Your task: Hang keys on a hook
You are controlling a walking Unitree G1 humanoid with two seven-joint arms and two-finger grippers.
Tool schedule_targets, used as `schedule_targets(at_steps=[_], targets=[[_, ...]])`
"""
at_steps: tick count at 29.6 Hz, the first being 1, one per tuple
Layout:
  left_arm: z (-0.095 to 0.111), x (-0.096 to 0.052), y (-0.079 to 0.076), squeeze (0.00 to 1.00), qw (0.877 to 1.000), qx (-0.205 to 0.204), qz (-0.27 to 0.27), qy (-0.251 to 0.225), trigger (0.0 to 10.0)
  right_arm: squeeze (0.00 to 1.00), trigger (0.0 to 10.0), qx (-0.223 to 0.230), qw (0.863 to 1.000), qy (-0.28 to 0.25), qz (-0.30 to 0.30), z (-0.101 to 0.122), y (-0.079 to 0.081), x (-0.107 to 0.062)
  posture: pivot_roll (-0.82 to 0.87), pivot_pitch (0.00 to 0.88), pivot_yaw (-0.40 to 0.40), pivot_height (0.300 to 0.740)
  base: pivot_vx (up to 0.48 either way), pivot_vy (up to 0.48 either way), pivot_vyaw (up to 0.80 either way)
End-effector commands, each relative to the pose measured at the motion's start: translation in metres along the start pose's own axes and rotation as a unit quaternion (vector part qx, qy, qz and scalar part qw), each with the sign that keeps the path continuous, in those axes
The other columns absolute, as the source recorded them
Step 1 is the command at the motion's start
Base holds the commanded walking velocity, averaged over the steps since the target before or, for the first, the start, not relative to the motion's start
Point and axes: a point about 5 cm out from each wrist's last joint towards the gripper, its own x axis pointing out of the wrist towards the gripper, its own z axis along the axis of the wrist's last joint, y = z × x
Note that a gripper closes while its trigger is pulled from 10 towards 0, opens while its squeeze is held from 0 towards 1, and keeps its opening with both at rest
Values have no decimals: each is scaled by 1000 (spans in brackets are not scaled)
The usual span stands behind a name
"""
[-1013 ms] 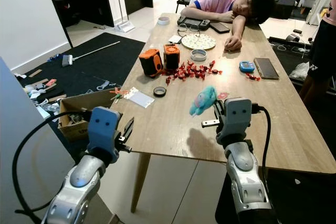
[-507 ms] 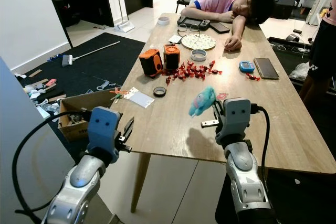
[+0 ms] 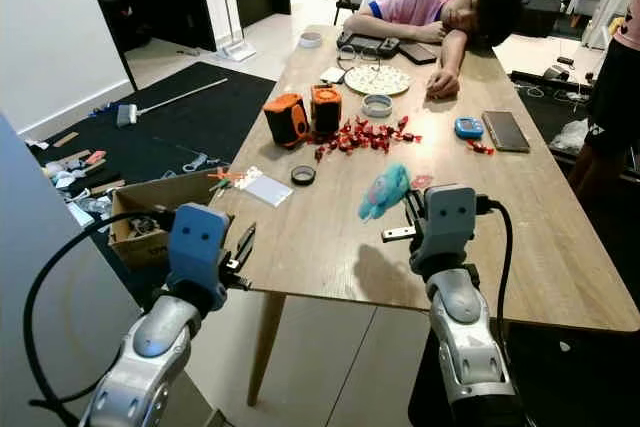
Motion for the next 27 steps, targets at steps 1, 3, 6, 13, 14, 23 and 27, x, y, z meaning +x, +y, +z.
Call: schedule_targets(at_steps=[1,3,6,13,14,23,27], targets=[[-2,-2,-1,0,1000,9,0,-1,10000,0,10000,3,1000,1,1,-2,0,0,99,109,3,740,0,-461,0],[-2,-2,-1,0,1000,8,-1,0,10000,0,10000,3,1000,2,1,-2,0,-1,99,109,3,740,0,-461,0],[-3,-2,-1,0,1000,4,0,2,10000,0,10000,3,1000,2,1,-2,0,-1,100,112,3,740,0,-459,0],[-4,-3,0,0,1000,7,1,6,10000,0,10000,4,1000,3,2,-3,1,-1,102,116,3,740,0,-411,0],[-4,-3,0,0,1000,7,1,6,10000,0,10000,5,1000,3,2,-3,1,-1,102,116,3,740,0,-405,0],[-4,-3,0,0,1000,7,2,8,10000,0,10000,5,1000,4,2,-3,1,-2,102,119,4,740,0,-435,0],[-4,-3,0,0,1000,7,2,9,10000,0,10000,5,1000,4,2,-3,1,-2,102,119,4,740,0,-435,0]])
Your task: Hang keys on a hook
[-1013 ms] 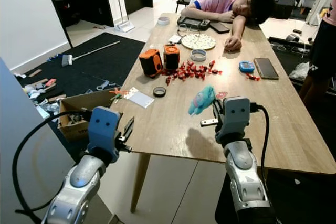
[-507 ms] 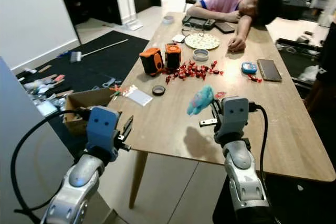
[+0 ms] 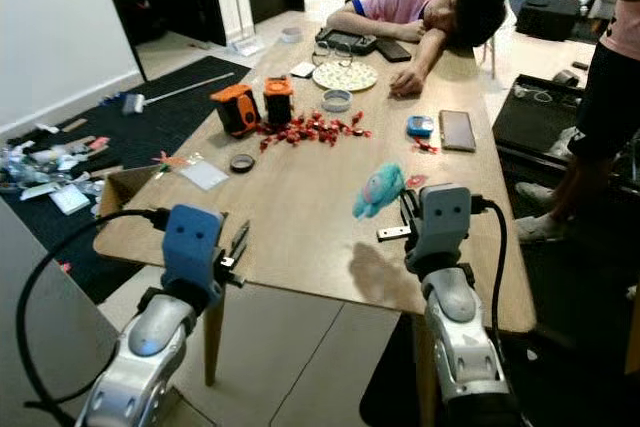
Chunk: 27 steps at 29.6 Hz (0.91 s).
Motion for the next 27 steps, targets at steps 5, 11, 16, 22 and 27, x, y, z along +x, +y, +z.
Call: schedule_targets(at_steps=[5,11,16,22,27], targets=[[-1,0,1,0,1000,-2,7,8,10000,0,10000,3,1000,0,-1,-1,0,0,103,121,3,740,97,-162,0],[-2,0,1,0,1000,-4,9,9,10000,0,10000,4,1000,0,0,-1,0,0,105,121,3,740,0,0,0],[-2,1,1,0,1000,-4,9,10,10000,0,10000,5,1000,0,0,-1,1,0,105,120,3,740,0,0,0],[-1,1,0,0,1000,-4,9,10,10000,0,10000,5,1000,0,0,-1,1,0,106,121,5,740,0,0,0],[-1,0,0,0,1000,-3,9,11,10000,0,10000,5,1000,0,0,-1,1,0,106,122,4,740,0,0,0]])
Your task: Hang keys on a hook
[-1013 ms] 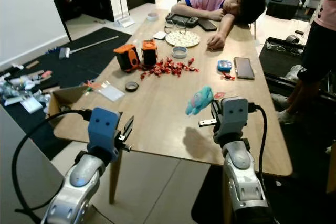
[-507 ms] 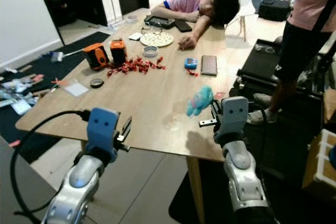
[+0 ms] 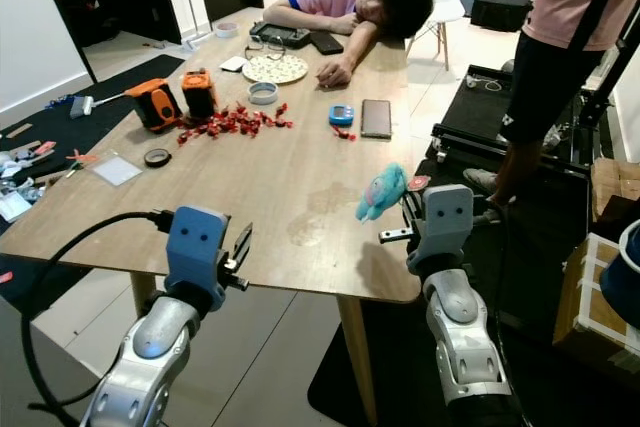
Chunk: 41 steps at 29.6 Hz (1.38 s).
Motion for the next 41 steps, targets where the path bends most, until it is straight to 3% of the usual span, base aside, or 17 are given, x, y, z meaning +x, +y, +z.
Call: schedule_targets(at_steps=[1,16,41], targets=[[-3,-2,-1,0,1000,0,0,9,10000,0,10000,2,1000,4,0,-2,0,-1,106,122,4,740,0,0,0],[-3,-2,-2,0,1000,0,-1,10,10000,0,10000,1,1000,3,6,-2,1,-1,105,118,2,740,0,0,31],[-4,-2,-2,0,1000,1,-1,11,10000,0,10000,-6,1000,8,10,-4,2,-1,107,118,0,740,0,0,785]])
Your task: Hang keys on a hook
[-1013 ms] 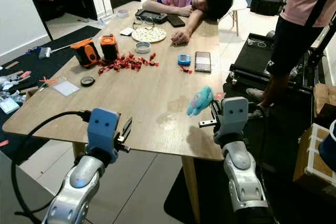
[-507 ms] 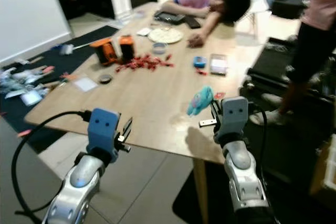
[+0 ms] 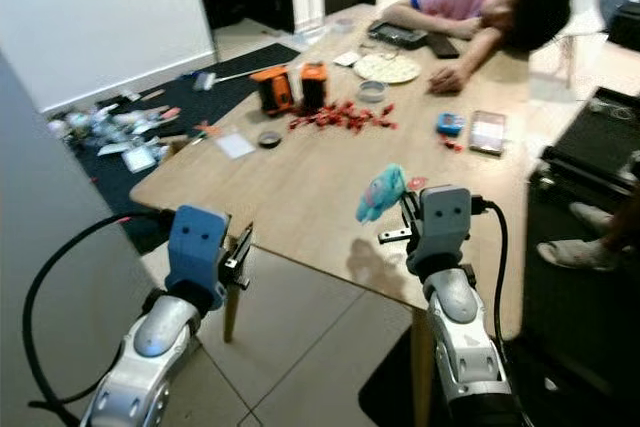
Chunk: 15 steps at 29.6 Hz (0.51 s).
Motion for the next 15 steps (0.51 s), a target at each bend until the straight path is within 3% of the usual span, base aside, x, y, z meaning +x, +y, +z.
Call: schedule_targets(at_steps=[1,15], targets=[[-4,-2,-2,0,1000,-1,-2,11,10000,0,10000,0,1000,5,3,-3,2,-1,107,118,0,740,0,0,788],[-4,-2,-2,0,1000,-1,-2,11,10000,0,10000,0,1000,7,4,-3,2,-2,108,123,1,740,0,0,788]])
